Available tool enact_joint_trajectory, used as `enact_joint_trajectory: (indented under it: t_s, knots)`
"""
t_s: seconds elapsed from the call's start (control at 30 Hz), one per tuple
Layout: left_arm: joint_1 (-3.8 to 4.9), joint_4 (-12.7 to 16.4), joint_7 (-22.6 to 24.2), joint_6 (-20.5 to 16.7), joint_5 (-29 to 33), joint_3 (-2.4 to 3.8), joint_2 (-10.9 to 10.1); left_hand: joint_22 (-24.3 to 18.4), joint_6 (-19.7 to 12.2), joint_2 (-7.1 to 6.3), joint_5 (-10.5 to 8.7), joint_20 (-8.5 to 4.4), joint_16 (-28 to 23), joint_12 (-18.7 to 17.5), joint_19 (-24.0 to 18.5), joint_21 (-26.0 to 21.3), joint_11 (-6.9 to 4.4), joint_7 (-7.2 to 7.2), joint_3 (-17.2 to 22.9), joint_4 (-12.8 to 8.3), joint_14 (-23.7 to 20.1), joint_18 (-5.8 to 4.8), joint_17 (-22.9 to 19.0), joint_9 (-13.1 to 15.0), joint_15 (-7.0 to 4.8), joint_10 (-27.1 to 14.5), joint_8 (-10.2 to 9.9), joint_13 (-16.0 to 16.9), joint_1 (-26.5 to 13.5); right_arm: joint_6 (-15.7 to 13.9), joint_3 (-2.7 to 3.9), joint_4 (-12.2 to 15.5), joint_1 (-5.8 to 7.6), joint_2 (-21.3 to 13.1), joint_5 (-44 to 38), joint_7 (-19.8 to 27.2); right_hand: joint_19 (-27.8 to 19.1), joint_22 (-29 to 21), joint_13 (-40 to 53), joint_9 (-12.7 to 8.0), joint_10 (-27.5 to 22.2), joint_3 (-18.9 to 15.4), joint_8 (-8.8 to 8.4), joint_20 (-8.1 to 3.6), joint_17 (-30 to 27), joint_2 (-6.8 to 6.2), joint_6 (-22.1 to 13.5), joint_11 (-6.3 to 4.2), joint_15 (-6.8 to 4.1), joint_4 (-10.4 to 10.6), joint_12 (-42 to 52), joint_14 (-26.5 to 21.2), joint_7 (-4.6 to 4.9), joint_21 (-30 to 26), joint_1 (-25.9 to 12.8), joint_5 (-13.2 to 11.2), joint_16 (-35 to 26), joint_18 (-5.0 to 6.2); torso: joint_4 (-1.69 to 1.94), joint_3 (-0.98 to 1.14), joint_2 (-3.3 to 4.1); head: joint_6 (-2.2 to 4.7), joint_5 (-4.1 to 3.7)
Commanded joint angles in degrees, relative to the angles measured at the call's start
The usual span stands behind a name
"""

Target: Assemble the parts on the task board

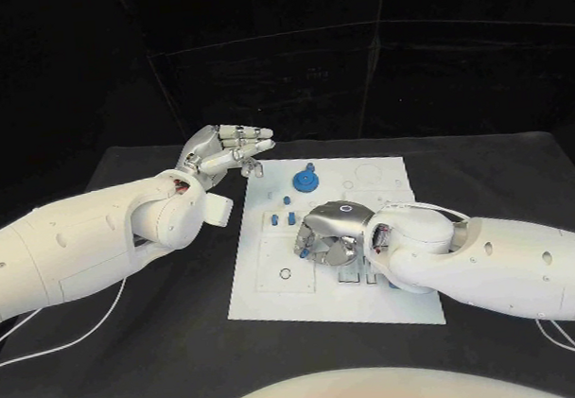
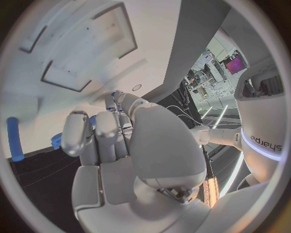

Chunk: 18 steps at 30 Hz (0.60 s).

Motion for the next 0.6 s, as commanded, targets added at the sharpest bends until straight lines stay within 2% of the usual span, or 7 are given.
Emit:
enact_joint_trajectory:
  t_s: [0.03, 0.33, 0.6]
  knots:
    - [0.1, 0.0, 0.1, 0.7, 0.2, 0.05, 0.0, -0.1, -0.2, -0.19, 0.14, 0.05, -0.3, 0.2, -0.3, -0.3, -0.04, 0.33, -0.3, 0.0, -0.3, 0.74, -0.1, -0.1, 0.21, -0.5, 0.2, -0.1, 0.2, 0.8, -0.1, 0.3, -0.01, 0.0, -0.5, 0.0, 0.2, 0.0, 0.0, 0.1, 0.3, 0.4, 0.13, 0.0, 0.0, 0.05, 0.5, 0.23, 0.15, 0.1, 0.0, 0.3, 0.1, 0.3, -0.6, 0.0, 0.2, -0.76, -0.06, 0.02, 0.01, 0.0, 0.01]
    - [0.1, 0.0, 0.0, 0.8, 0.2, 0.05, 0.1, -0.1, -0.2, -0.19, 0.14, 0.05, -0.3, 0.2, -0.3, -0.3, -0.04, 0.33, -0.3, 0.0, -0.3, 0.74, -0.1, -0.1, 0.21, -0.5, 0.2, -0.1, 0.2, 0.2, -0.11, 0.2, -0.01, 0.3, -0.9, -1.1, -0.1, -0.3, -0.1, 0.0, -0.2, 0.3, -0.11, 0.08, -0.4, -0.3, -0.1, 0.4, 0.29, 0.1, -0.3, 0.2, 0.26, 0.1, -1.6, -0.1, 0.1, -0.69, -0.01, -0.04, 0.02, 0.15, -0.09]
    - [0.11, 0.0, -0.2, 1.0, 0.2, 0.05, 0.1, -0.1, -0.3, -0.18, 0.15, 0.08, -0.3, 0.3, -0.3, -0.3, -0.01, 0.35, -0.3, 0.0, -0.4, 0.74, -0.2, -0.1, 0.24, -0.7, 0.3, -0.1, 0.2, 0.3, -0.11, -0.4, -0.01, 0.8, -1.4, -3.0, -2.7, -3.5, -0.2, -0.3, -4.2, -0.2, -0.42, 0.95, -3.3, -1.45, -4.4, 1.74, 1.35, 0.7, -2.1, -0.8, 1.53, -1.9, -4.4, 0.2, -1.3, 0.03, 0.03, -0.05, 0.01, 0.07, -0.13]
